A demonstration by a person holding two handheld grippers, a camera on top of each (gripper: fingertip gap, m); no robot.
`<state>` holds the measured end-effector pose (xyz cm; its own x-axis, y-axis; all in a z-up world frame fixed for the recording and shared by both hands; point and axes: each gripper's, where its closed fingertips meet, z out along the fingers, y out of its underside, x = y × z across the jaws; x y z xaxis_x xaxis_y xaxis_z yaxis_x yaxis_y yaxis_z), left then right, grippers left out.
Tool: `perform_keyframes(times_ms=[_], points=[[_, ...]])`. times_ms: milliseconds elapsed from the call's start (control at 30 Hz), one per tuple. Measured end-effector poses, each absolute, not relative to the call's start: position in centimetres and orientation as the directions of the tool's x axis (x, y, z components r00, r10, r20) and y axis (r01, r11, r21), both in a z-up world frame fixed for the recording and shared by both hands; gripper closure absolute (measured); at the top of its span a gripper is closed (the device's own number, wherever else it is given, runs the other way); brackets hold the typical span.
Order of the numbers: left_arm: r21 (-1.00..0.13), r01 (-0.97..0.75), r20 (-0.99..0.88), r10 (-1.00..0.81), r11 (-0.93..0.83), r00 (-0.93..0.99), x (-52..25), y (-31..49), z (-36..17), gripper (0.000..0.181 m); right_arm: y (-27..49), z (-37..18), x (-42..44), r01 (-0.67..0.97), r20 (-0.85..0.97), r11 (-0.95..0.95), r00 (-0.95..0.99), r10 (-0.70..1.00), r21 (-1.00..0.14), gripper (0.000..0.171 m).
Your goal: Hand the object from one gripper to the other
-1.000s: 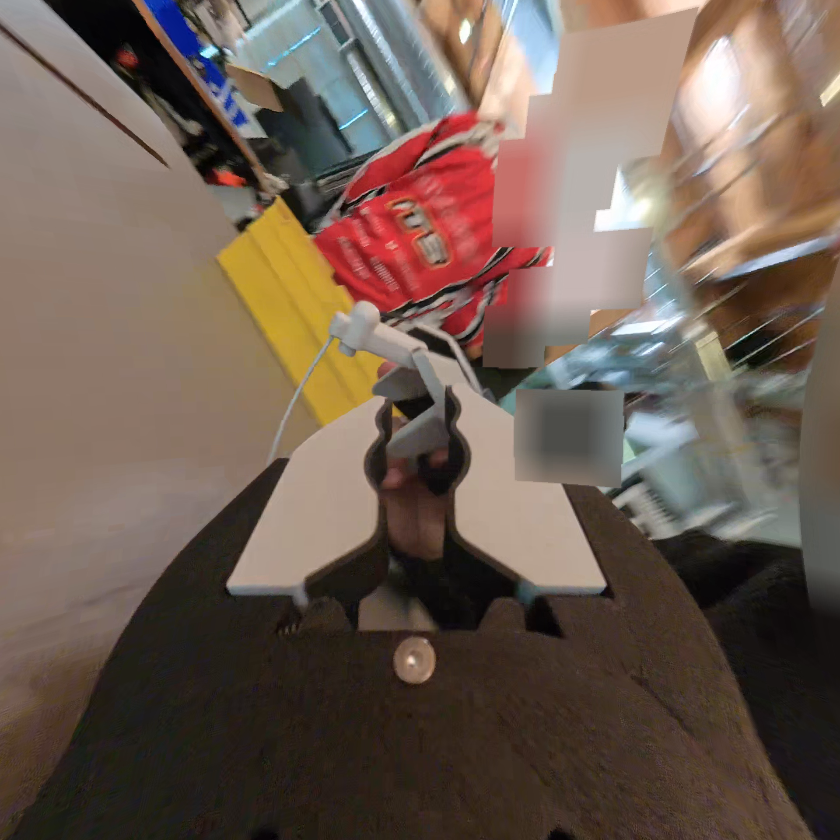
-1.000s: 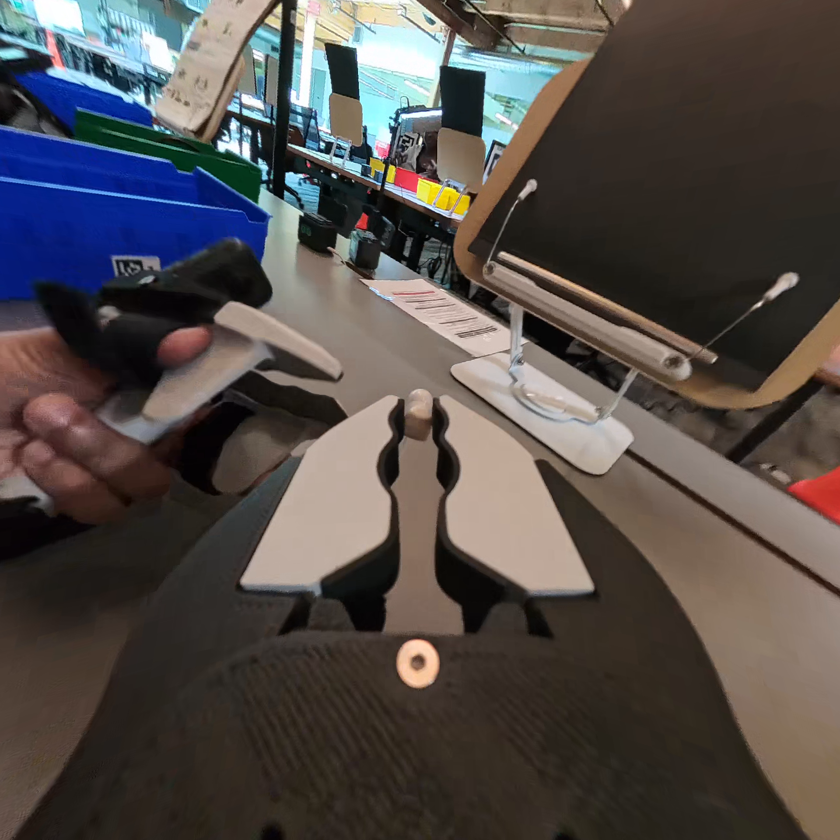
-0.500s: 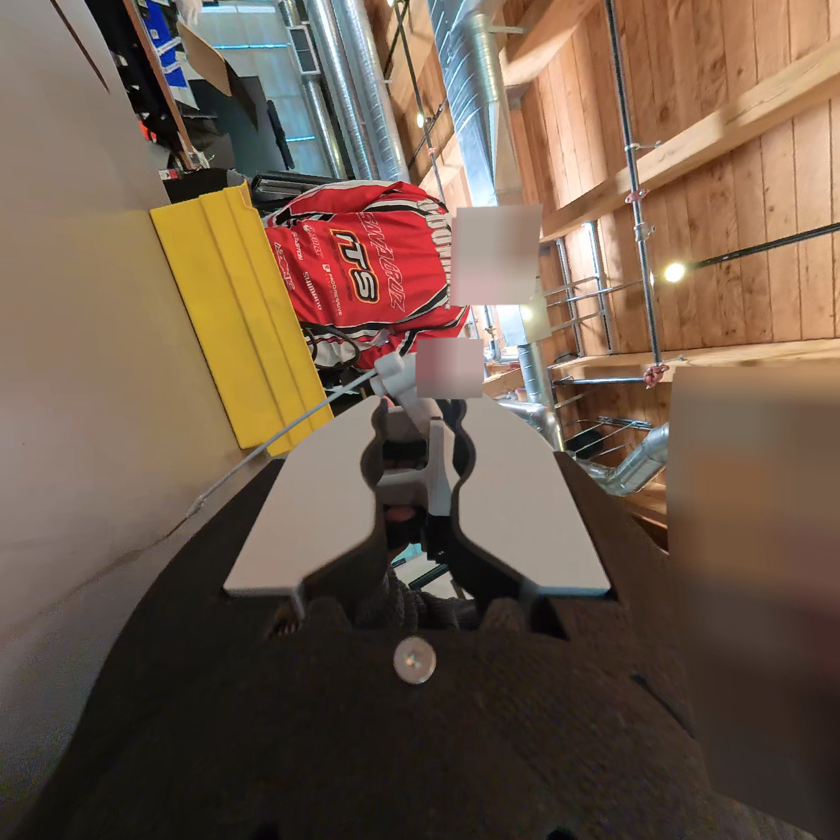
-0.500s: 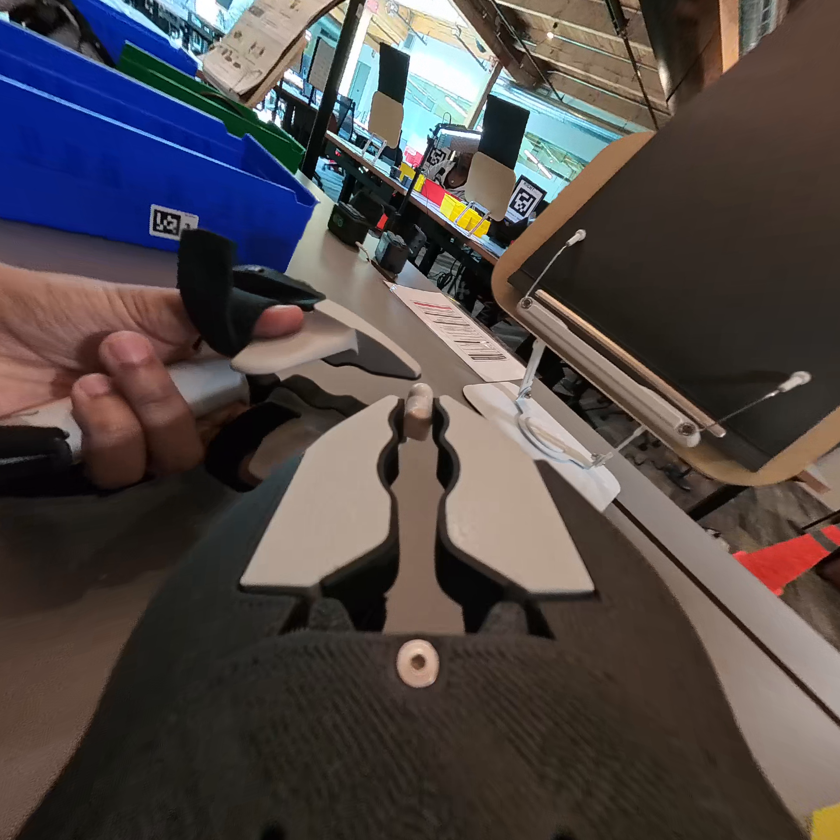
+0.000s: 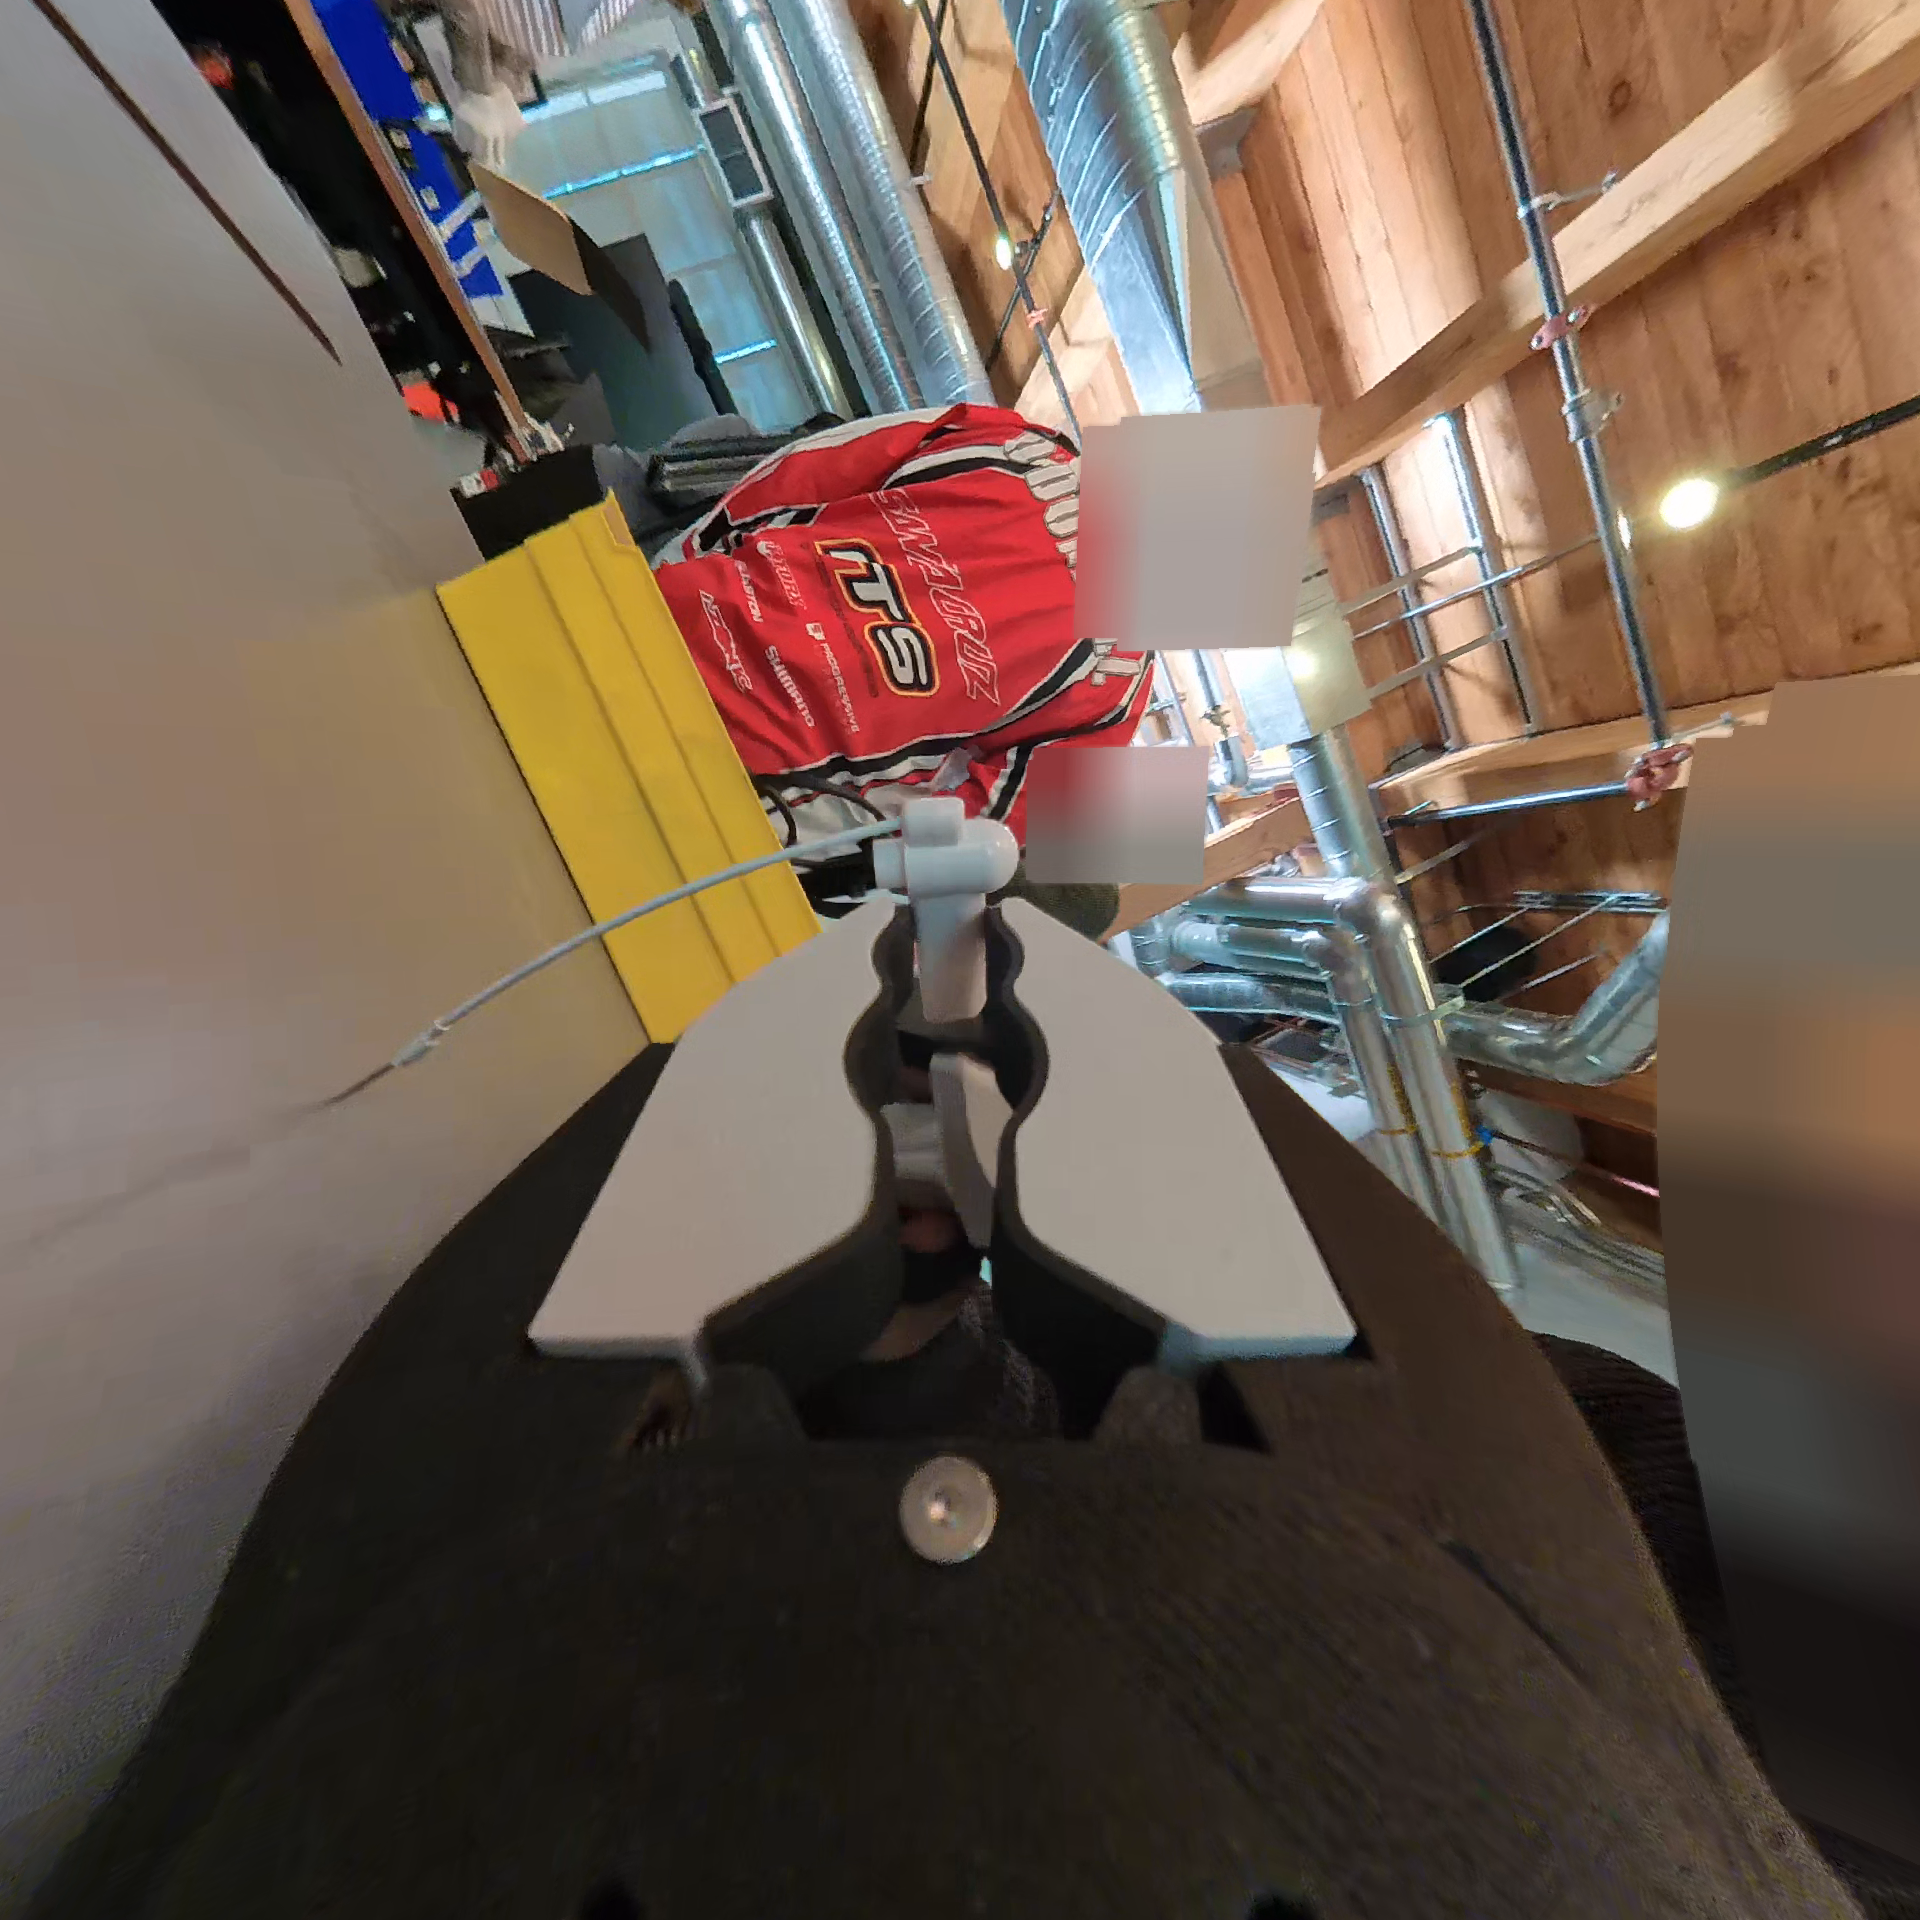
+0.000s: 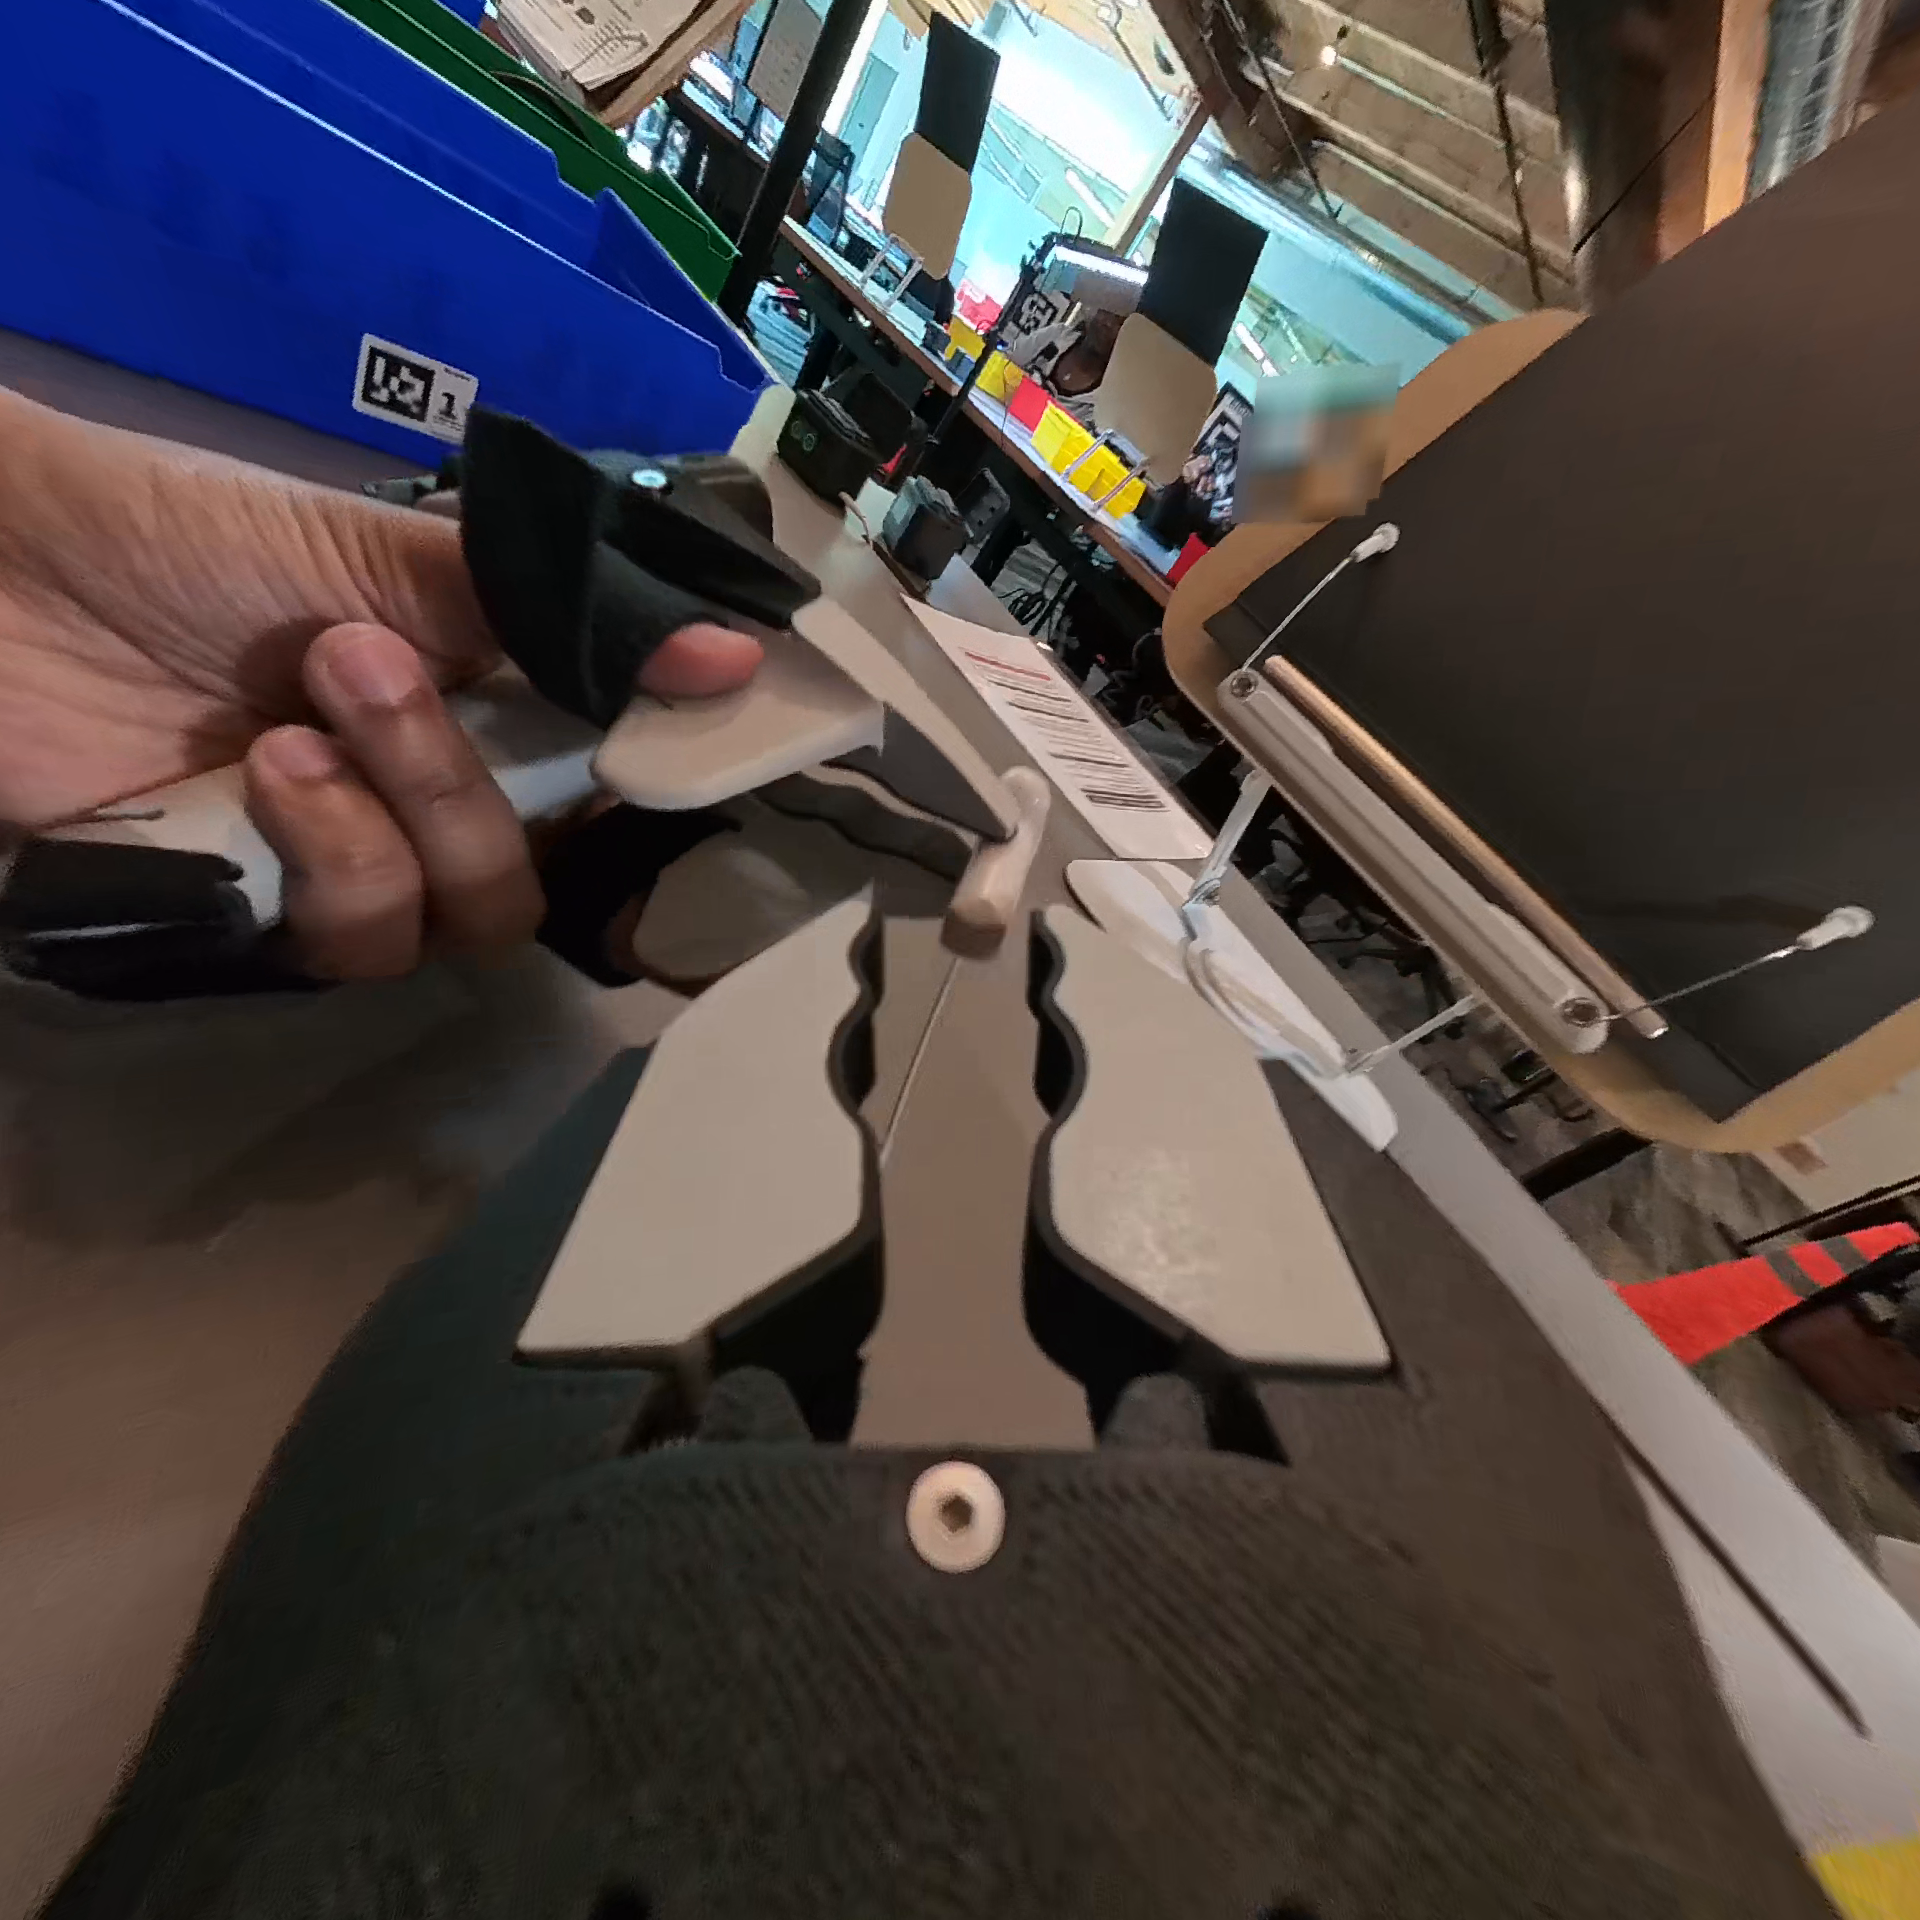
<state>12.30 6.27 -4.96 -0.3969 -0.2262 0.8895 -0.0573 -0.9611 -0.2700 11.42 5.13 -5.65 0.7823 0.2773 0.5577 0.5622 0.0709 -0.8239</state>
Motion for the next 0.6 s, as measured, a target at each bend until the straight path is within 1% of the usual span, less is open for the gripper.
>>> perform_keyframes(times_ms=[33,100,200,300,400,467,600], points=[[-0.294,-0.04,0.885,-0.257,-0.955,-0.388,12.1,6.6,-4.8,0.169,5.2,-5.8,11.6,0.541,0.534,0.059,0.796,0.285,-0.839,0.14],[-0.373,-0.004,0.869,-0.348,-0.928,-0.352,11.8,7.4,-4.7,0.169,5.4,-5.8,12.1,0.486,0.475,0.039,0.829,0.294,-0.873,0.137],[-0.529,0.027,0.812,-0.515,-0.848,-0.275,11.4,8.2,-4.6,0.169,5.5,-5.5,13.1,0.358,0.345,0.017,0.885,0.312,-0.933,0.138],[-0.726,0.007,0.678,-0.718,-0.687,-0.156,11.4,8.4,-5.0,0.169,5.4,-5.2,13.8,0.191,0.173,-0.014,0.918,0.358,-0.982,0.14],[-0.893,-0.055,0.447,-0.895,-0.446,-0.008,11.5,8.4,-5.8,0.169,5.3,-5.0,14.1,0.042,0.018,-0.051,0.915,0.403,-0.998,0.143],[-0.945,-0.102,0.307,-0.95,-0.311,0.052,11.7,8.3,-6.3,0.169,5.2,-4.9,14.1,-0.012,-0.04,-0.07,0.908,0.418,-0.997,0.146],[-0.967,-0.204,0.136,-0.985,-0.156,0.105,12.2,7.6,-7.7,0.169,5.2,-5.4,13.6,-0.024,-0.068,-0.107,0.9,0.431,-0.994,0.152]])
